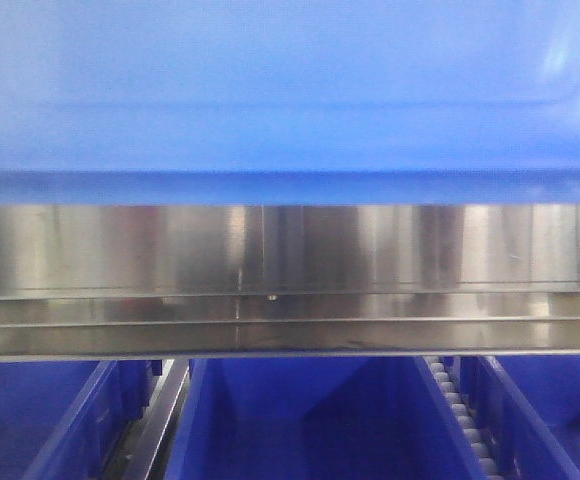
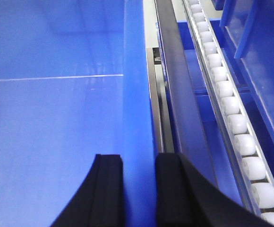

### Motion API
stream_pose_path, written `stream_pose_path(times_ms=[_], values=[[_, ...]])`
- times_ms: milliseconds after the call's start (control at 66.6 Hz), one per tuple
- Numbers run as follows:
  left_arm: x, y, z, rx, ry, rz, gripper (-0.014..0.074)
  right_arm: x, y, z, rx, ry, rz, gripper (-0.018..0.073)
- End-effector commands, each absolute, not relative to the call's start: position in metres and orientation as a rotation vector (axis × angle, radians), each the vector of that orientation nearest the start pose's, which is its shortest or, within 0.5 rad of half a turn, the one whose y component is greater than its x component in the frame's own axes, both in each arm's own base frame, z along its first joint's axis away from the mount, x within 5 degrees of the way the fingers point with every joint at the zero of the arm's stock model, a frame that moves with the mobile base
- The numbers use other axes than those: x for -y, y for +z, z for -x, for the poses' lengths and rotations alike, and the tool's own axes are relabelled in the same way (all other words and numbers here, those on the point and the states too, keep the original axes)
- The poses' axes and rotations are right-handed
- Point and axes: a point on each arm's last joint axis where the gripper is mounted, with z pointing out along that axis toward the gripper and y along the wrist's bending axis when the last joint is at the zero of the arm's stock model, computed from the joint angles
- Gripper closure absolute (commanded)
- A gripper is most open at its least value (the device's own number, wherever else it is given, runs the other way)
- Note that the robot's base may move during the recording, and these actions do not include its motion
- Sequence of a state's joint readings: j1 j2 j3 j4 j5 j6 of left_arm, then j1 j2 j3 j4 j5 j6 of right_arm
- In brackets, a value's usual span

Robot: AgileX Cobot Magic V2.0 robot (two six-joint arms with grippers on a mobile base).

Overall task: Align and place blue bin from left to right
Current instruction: 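Pull the gripped bin off the shelf toward the robot with both grippers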

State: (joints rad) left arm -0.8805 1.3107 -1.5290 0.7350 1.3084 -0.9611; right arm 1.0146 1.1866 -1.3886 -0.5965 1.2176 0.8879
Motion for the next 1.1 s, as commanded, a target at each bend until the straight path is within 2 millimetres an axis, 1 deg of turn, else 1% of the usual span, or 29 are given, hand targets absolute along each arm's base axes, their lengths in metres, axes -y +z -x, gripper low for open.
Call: stream_pose_path(times_ms=[0,150,1081], values=[[0.1541,0.4560,-0.1955,-2.150,-0.077,0.058,0.0707,-0.1610,0.4435,-0.1527,-2.184,0.289,0.191,0.0637],[0.1541,0.4560,-0.1955,-2.151,-0.061,0.028,0.0707,-0.1610,0.4436,-0.1528,-2.182,0.282,0.203,0.0637],[0.1538,0.4563,-0.1957,-2.146,-0.056,0.028,0.0707,-0.1615,0.4440,-0.1529,-2.176,0.288,0.207,0.0637]])
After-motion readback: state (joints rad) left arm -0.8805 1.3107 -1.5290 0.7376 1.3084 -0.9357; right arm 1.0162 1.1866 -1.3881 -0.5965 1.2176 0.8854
